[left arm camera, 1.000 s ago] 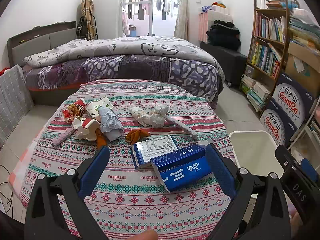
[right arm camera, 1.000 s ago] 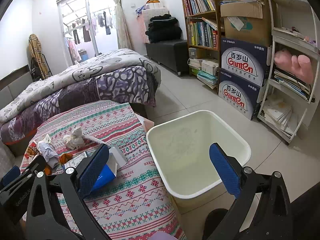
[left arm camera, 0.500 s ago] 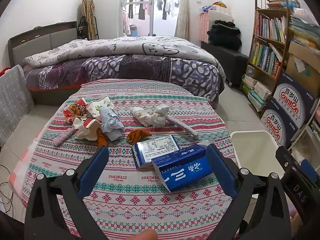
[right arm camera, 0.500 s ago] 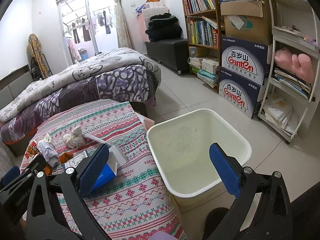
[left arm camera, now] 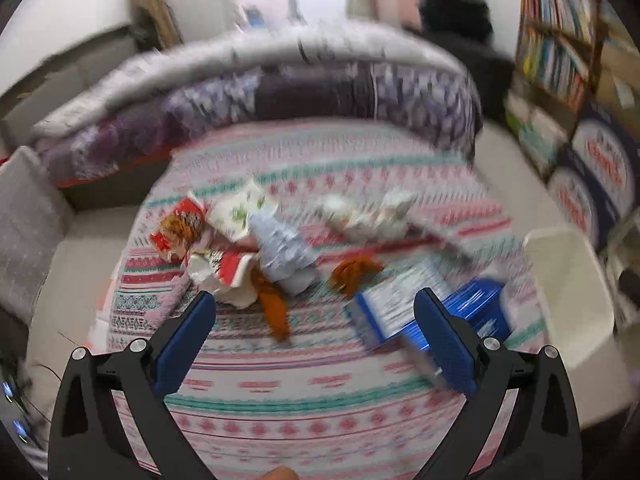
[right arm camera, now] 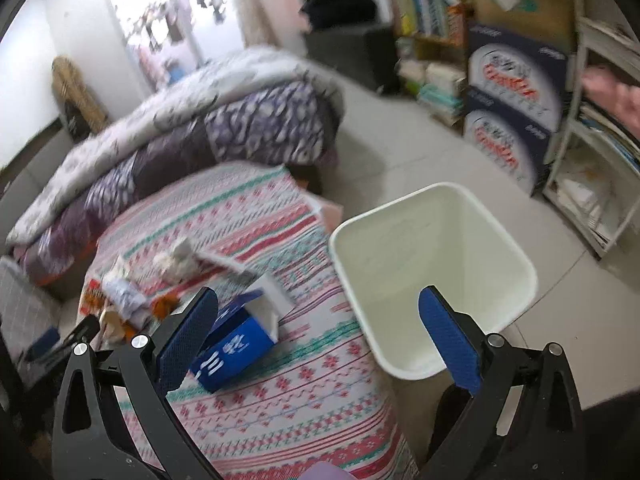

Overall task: Collect trash
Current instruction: 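Grasp the blue carton with the right tool while the left tool grasps a pink fuzzy strip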

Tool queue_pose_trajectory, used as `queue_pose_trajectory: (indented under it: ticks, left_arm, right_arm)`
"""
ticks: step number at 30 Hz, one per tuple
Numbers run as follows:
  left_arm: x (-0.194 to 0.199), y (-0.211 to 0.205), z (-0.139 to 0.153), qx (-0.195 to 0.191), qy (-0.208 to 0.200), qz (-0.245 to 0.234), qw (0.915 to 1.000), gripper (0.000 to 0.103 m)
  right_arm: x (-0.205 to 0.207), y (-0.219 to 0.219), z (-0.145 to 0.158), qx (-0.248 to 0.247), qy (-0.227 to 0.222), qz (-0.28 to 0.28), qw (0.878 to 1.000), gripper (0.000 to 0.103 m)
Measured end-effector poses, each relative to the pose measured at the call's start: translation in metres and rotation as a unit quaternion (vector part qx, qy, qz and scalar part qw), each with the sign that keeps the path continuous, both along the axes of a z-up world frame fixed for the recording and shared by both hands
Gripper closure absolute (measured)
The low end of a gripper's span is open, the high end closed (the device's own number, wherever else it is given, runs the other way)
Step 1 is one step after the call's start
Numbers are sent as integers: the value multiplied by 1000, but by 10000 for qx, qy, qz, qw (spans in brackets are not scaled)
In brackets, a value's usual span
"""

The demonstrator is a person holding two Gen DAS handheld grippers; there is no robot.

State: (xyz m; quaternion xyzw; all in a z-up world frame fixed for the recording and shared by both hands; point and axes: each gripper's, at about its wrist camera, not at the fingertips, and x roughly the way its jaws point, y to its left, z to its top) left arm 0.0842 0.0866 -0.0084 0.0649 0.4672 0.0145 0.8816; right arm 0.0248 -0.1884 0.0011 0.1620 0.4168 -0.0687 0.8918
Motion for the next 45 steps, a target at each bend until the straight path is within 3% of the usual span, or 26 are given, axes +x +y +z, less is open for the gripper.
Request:
queue_pose_trajectory:
  ticks: [2, 4, 5, 8, 14, 18, 21, 24, 26, 27, 32, 36, 42, 45]
  left_arm:
    - [15, 26, -11, 202, 505, -37, 9985, 7]
    - [25, 60, -26, 632, 816, 54, 9946, 7]
    - [28, 72, -32, 660, 912, 115, 9936, 7]
    - [40, 128, -55, 400, 1330, 695, 9879, 7]
    - [53, 178, -77, -10, 1473, 1192, 9819, 7]
    - [63, 170, -88, 289, 1448, 1005, 9839, 7]
    - [66, 167, -95, 454, 1433, 861, 9849, 9]
    - [70, 171, -95, -72, 1435, 817, 9862, 37]
    - [65, 169, -92, -214, 1411, 787, 9866, 69]
    - [64, 165, -91, -192, 1421, 768, 9867, 72]
    - [51, 151, -92, -200, 1429, 746, 9867, 74]
    - [29, 150, -69, -394, 1193, 877, 9882, 74]
    - [-7, 154, -22, -1060, 582, 1215, 9852, 74]
    - [-7, 157, -15, -1218, 376, 1289, 9834, 74]
  right_arm:
    - [15, 0, -3, 212, 289, 289, 9989, 7]
    - [32, 3, -13, 531, 678, 504, 9950, 7]
    - [39, 4, -18, 684, 841, 556, 9925, 7]
    - [53, 12, -39, 1156, 1279, 630, 9830, 7]
    - [65, 29, -87, 1824, 1822, 383, 9654, 7]
    - [68, 33, -108, 2408, 2105, 64, 9474, 7]
    - [68, 37, -112, 2449, 2026, -103, 9481, 7]
    - [69, 38, -121, 2539, 2037, -263, 9452, 7]
    - [71, 38, -130, 2663, 2102, -313, 9402, 6]
    - [71, 40, -130, 2633, 2045, -322, 9423, 7]
    - [72, 46, -131, 2550, 1878, -191, 9483, 20]
    - [73, 49, -130, 2556, 1806, -58, 9497, 38]
    - [68, 61, -134, 2707, 1783, 61, 9460, 38]
    - [70, 70, -131, 2642, 1707, 336, 9487, 42]
